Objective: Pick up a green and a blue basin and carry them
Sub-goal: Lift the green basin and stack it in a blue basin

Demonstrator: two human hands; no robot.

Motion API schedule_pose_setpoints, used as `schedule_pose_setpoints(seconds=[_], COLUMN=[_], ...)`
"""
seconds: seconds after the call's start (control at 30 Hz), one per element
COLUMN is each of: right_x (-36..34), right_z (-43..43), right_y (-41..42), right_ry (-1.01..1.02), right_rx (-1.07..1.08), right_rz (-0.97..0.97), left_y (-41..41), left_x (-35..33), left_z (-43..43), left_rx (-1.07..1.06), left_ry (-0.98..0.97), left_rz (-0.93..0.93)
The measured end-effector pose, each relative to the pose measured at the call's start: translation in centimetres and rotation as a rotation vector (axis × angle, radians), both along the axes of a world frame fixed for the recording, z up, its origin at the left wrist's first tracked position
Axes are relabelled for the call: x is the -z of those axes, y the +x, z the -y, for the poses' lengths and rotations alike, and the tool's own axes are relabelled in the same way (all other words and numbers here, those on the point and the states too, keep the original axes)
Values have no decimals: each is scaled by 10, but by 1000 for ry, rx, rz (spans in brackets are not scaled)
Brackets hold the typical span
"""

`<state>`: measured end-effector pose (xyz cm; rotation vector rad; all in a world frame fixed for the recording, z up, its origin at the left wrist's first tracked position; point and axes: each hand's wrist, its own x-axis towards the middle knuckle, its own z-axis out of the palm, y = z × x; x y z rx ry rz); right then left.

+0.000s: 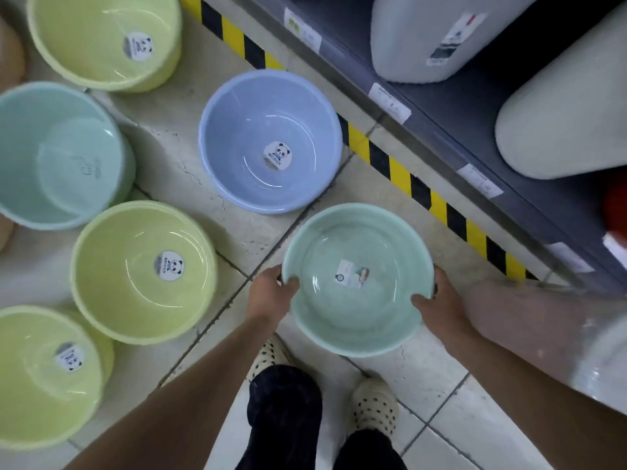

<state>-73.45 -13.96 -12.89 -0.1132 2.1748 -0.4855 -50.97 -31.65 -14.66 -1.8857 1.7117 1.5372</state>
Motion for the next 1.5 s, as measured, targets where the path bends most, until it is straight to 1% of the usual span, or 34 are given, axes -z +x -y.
schedule_pose_setpoints(seconds=[0.1, 0.27, 0.4, 0.53, 0.63, 0.7, 0.83, 0.93, 1.0, 1.07, 1.13, 1.23, 1.37, 1.5], right_x=[-45, -115, -140, -145, -134, -124, -103, -87, -72, -54, -33, 5, 30, 52], right_z=[40, 139, 202, 240, 264, 281, 318, 347, 362, 373, 378, 375, 369, 359], right_y=[-2, -1, -1, -8, -21, -31, -47, -54, -54, -54, -56, -63, -69, -74], right_ry=[-18, -65, -123, -124, -78, -68, -39, -29, -5, -11, -25, -14, -16, -71], right_rx=[-48, -239, -313, -387, -410, -445, -556, -624, -669, -697, -688, -665, -618, -615], right_rz=[-11, -27, -42, -31, -39, -44, 6, -3, -15, -24, -36, -47, -83, -44], left_y=[10, 28, 37, 35, 27, 22, 10, 2, -3, -9, -14, -19, -31, -35], left_x=[-45, -114, -138, -144, -140, -131, -110, -92, -74, -58, -42, -12, 22, 46], left_z=[28, 88, 126, 157, 178, 190, 208, 223, 228, 228, 227, 227, 228, 225], left_rx=[-66, -212, -331, -471, -560, -591, -643, -698, -767, -852, -913, -925, -925, -928], left_ry=[-33, -67, -45, 46, 175, 195, 125, 54, 5, -13, -12, -23, -26, -51], left_rz=[-39, 13, 14, -77, -201, -223, -118, -22, 64, 110, 102, 82, 57, 48])
